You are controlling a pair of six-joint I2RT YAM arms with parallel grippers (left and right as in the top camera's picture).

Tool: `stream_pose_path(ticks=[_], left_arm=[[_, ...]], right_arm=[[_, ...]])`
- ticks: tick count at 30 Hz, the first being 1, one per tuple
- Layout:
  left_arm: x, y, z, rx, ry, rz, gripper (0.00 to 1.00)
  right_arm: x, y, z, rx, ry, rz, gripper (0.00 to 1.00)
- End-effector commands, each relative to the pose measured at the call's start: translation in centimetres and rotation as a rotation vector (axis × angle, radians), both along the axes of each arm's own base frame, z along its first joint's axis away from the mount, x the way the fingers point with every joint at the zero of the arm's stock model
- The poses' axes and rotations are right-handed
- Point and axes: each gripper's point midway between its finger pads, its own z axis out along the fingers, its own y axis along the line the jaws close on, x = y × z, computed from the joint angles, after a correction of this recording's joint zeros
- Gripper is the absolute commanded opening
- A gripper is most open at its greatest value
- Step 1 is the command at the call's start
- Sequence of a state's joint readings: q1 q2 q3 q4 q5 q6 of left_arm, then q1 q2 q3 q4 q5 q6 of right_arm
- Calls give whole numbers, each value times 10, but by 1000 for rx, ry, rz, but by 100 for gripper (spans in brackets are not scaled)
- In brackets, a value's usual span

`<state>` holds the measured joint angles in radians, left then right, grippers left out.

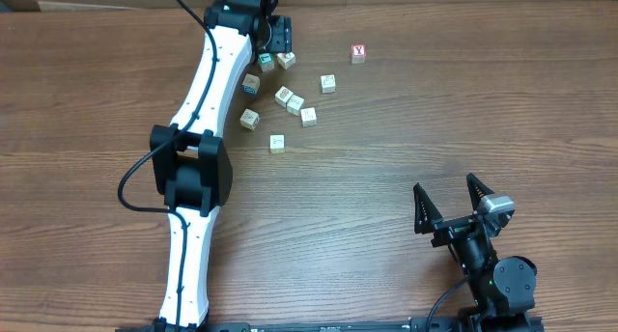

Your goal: Form a horizontal line

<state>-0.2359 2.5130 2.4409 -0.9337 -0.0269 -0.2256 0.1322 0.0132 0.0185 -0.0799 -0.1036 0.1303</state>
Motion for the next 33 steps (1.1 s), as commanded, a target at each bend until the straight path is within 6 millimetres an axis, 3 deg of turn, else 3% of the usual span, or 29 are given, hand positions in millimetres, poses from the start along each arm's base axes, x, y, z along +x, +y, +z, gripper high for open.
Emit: stream_pose_path(ticks=[1,14,33], left_arm=[[0,-1,-30,18,40,-1,75],[2,1,-70,31,82,4,72],[-5,18,-79,108,114,43,54]], right_arm=[[1,-2,-3,2,2,-11,100],[1,-2,-3,2,2,-11,100],[1,-2,-3,2,2,-11,100]])
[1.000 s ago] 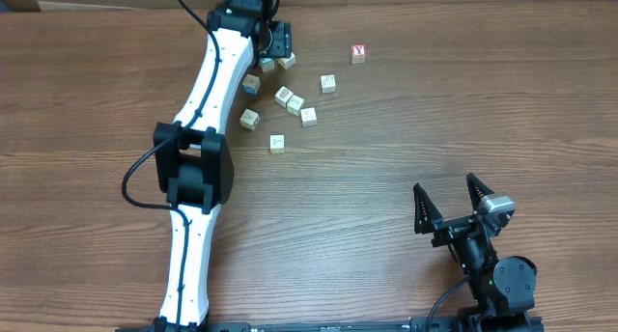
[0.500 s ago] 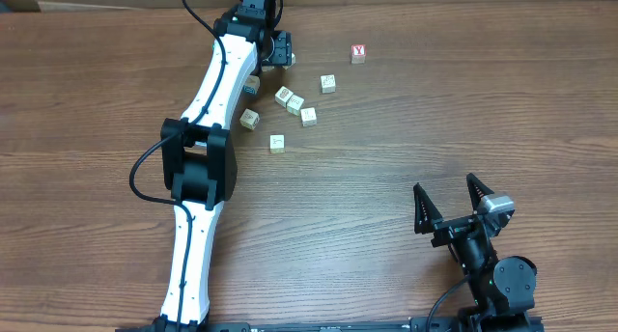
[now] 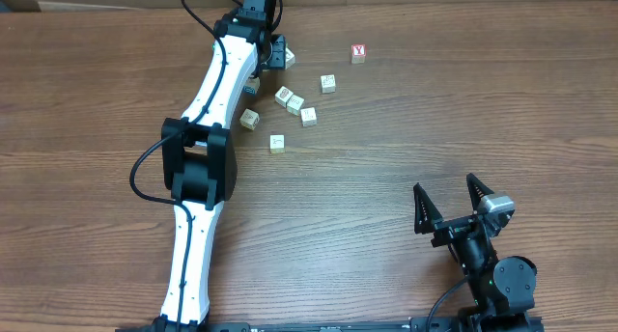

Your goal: Form a horizontal line

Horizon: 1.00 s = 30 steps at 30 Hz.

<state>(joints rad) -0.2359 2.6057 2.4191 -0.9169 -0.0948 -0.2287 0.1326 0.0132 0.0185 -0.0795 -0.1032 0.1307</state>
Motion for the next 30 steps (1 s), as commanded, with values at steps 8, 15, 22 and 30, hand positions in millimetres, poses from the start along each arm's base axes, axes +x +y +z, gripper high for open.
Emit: stream_pose_path(ticks=[8,15,22,30], left_arm=[[-3,6,-33,32,45,7,59],[-3,6,-48,35,59,6,47],[6,13,-35,73,14,30,36],[7,12,-27,71,8,30,29]], right_arm=[[1,-2,-3,2,2,-11,100],[1,-2,-3,2,2,-11,100],[1,-2,-3,2,2,-11,100],[1,-2,-3,2,2,-11,100]])
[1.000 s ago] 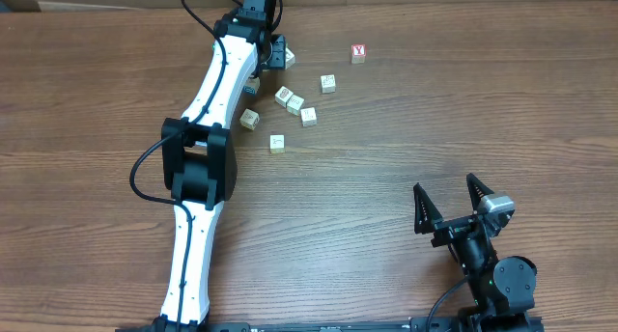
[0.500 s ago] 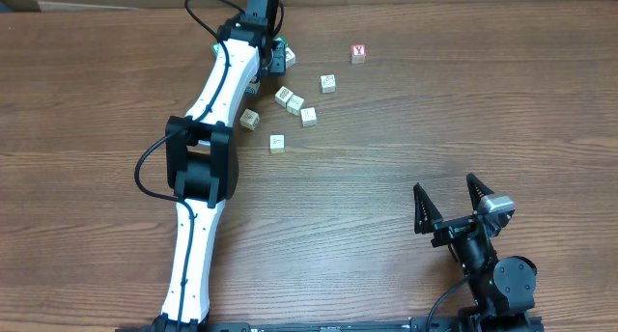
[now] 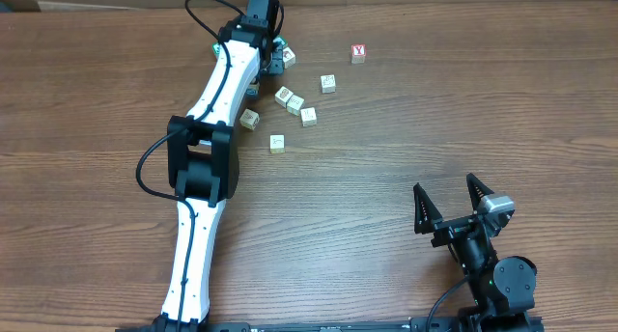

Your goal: Form a horizontal line

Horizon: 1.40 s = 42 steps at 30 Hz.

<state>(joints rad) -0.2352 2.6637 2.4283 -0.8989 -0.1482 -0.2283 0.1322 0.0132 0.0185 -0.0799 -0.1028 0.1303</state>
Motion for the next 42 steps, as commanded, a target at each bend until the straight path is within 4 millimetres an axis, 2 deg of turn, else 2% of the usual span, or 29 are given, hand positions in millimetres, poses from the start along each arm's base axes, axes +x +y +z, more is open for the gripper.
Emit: stream_pose_path(ticks=[1,3,4,12,15,21,24,26,28,29,34,38,42], left_arm=[[3,3,1,18,-8,6,37],[4,3,1,17,-8,6,53],[4,3,1,17,-11,6,55],[7,2,1,12,-24,11,56],[10,2,3,7,-36,14,53],[13,1,5,4,-50,13,31],[15,1,10,2,-61,13,31],[17,1,20,-2,-77,16,27],[20,1,38,-9,-106,17,26],[22,2,58,-17,-138,19,28],[16,3,126,-37,-218,19,31],[-2,7,183,-61,-265,37,31],[-35,9,235,-128,-276,79,31]], right_arm=[[1,-2,-3,2,2,-11,100],[1,-2,-3,2,2,-11,100],[1,-2,-3,2,2,-11,100],[1,-2,-3,2,2,-11,100],[1,-2,-3,2,2,-11,100],[1,-2,-3,2,2,-11,100],[1,-2,-3,2,2,-11,100],[1,-2,-3,2,2,-11,100],[1,-2,-3,2,2,-11,100],[1,-2,-3,2,2,-11,100],[1,-2,-3,2,2,-11,100],[1,-2,-3,2,2,-11,100],[1,-2,-3,2,2,-11,100]])
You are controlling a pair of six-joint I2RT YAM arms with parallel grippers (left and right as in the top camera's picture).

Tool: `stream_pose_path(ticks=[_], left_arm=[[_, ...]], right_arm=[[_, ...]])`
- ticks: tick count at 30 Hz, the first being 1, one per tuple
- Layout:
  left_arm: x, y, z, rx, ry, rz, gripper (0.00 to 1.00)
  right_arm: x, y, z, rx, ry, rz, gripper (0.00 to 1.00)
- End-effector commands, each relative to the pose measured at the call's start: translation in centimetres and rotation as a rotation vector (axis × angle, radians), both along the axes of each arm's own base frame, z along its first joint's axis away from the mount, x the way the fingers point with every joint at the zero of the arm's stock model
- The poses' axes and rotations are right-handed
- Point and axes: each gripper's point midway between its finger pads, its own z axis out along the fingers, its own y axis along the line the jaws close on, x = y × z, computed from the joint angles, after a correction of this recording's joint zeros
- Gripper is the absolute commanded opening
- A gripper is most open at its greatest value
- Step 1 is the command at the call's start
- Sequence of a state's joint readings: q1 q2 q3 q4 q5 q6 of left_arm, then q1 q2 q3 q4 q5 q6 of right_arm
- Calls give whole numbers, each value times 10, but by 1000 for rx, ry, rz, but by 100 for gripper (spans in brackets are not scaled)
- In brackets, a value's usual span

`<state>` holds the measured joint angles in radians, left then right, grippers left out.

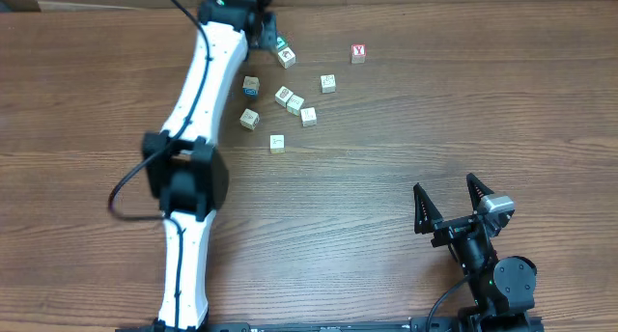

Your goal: Form a horizontal line

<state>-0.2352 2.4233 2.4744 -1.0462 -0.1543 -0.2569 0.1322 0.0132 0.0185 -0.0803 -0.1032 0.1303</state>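
Several small wooden letter blocks lie scattered at the far middle of the table: a loose cluster (295,104), single ones at the left (251,84) and front (277,142), and a red-lettered block (358,52) apart at the right. A teal-marked block (280,45) touches a plain block (288,58) at the far end. My left gripper (265,30) reaches in beside the teal block, its fingertips right by it; its jaws are too dark to read. My right gripper (451,205) rests open and empty near the front right.
The left arm's white links (198,100) stretch across the table's left half from the front edge to the far side, passing close by the leftmost blocks. The table's far edge (406,2) runs just behind the blocks.
The left arm has swung to the left and its gripper now sits further back. The teal-marked block lies a little further back, against the plain block. The right arm is unchanged.
At first the left gripper hung over two blocks at the far end, the teal one left of the plain one. Then it came down over the teal block. That block has shifted back and right, and the gripper stands just behind it.
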Motion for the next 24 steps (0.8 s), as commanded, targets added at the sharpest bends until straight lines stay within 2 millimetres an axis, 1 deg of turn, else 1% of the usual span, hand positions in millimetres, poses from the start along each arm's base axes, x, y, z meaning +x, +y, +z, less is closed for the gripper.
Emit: stream_pose_path(ticks=[1,4,6,8,11,16,20,24], left_arm=[[-30,2,106,-108,-133,47,31],[-60,-2,131,-145,-110,39,31],[-83,-10,141,-167,-76,20,30],[-101,-18,145,-172,-39,1,30],[-128,-33,139,-149,37,-37,30],[-160,-61,110,-89,177,-104,30],[-184,-83,77,-43,300,-140,29],[-202,-100,37,6,390,-129,28]], right_arm=[[1,-2,-3,2,2,-11,100],[1,-2,-3,2,2,-11,100],[1,-2,-3,2,2,-11,100],[1,-2,-3,2,2,-11,100],[1,-2,-3,2,2,-11,100],[1,-2,-3,2,2,-11,100],[1,-2,-3,2,2,-11,100],[1,-2,-3,2,2,-11,100]])
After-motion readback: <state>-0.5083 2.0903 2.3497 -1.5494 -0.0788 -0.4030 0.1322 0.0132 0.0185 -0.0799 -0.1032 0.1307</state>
